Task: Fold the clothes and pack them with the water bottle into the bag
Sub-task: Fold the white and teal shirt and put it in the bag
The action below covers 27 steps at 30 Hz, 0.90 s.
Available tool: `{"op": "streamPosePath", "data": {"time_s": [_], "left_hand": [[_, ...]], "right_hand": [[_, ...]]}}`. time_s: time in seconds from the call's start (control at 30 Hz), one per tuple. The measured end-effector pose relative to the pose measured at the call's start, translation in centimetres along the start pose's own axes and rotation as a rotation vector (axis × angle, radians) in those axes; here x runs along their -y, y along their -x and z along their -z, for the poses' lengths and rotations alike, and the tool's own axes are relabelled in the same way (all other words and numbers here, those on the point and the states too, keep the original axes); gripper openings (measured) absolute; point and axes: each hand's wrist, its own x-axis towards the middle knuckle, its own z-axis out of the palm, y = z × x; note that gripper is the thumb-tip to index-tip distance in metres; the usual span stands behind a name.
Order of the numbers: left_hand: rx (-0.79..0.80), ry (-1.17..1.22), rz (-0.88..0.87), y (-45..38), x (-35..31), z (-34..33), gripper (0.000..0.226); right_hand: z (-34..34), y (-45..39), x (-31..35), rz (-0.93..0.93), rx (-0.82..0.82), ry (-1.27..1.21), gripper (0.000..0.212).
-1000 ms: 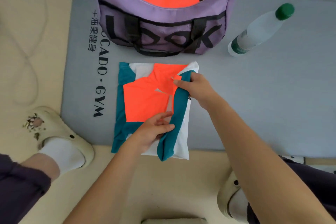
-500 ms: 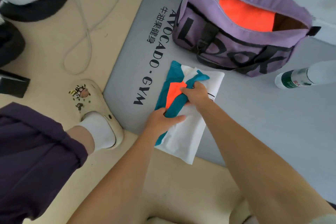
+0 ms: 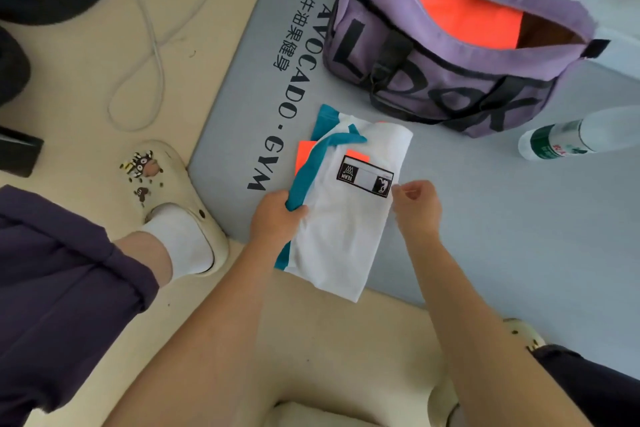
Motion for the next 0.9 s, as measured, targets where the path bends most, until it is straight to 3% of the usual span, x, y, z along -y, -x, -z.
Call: {"op": "streamPosePath", "data": {"time_s": [0.1, 0.17, 0.3, 0.37, 0.43, 0.5, 0.6, 0.7, 0.8, 0.9], "left_hand": [[-0.018, 0.007, -0.028, 0.2, 0.1, -0.2, 0.020], [-0.003, 0.002, -0.024, 0.1, 0.2, -0.2, 0.020], [-0.017, -0.006, -0.004, 0.3, -0.4, -0.1, 0.019], [-0.147, -0.097, -0.057, 0.4, -1.4, -0.2, 0.047], [-0.308, -0.262, -0.301, 0.5, -3.6, -0.9, 0.055], [-0.335, -0.409, -0.648, 0.8, -7.0, -2.6, 0.041], [-0.024, -0.744, -1.061, 1.8, -11.7, -7.1, 0.042], [0.326, -1.205, -1.182, 1.4, -14.4, -10.8, 0.048], [0.347, -1.371, -1.180, 0.0, -16.8, -12.4, 0.033], [0.334, -1.347, -1.107, -1.2, -19.3, -13.3, 0.024]], "right_hand": [[-0.1, 1.7, -4.1, -0.166, 0.179, 0.108, 0.027], [-1.0, 2.7, -5.2, -0.246, 0.272, 0.008, 0.026], [-1.6, 3.8, -5.5, -0.259, 0.303, -0.148, 0.025], [-1.2, 3.7, -5.7, -0.212, 0.283, -0.142, 0.028], [-0.4, 3.5, -6.1, -0.172, 0.290, -0.165, 0.026], [0.7, 3.1, -6.7, -0.152, 0.321, -0.170, 0.023], [2.8, 1.6, -7.3, -0.099, 0.389, -0.106, 0.010], [5.4, -0.7, -7.8, -0.103, 0.526, 0.017, 0.008], [8.1, -3.0, -8.2, -0.096, 0.624, 0.180, 0.020], [10.3, -6.1, -7.9, 0.027, 0.539, 0.324, 0.015]]}}
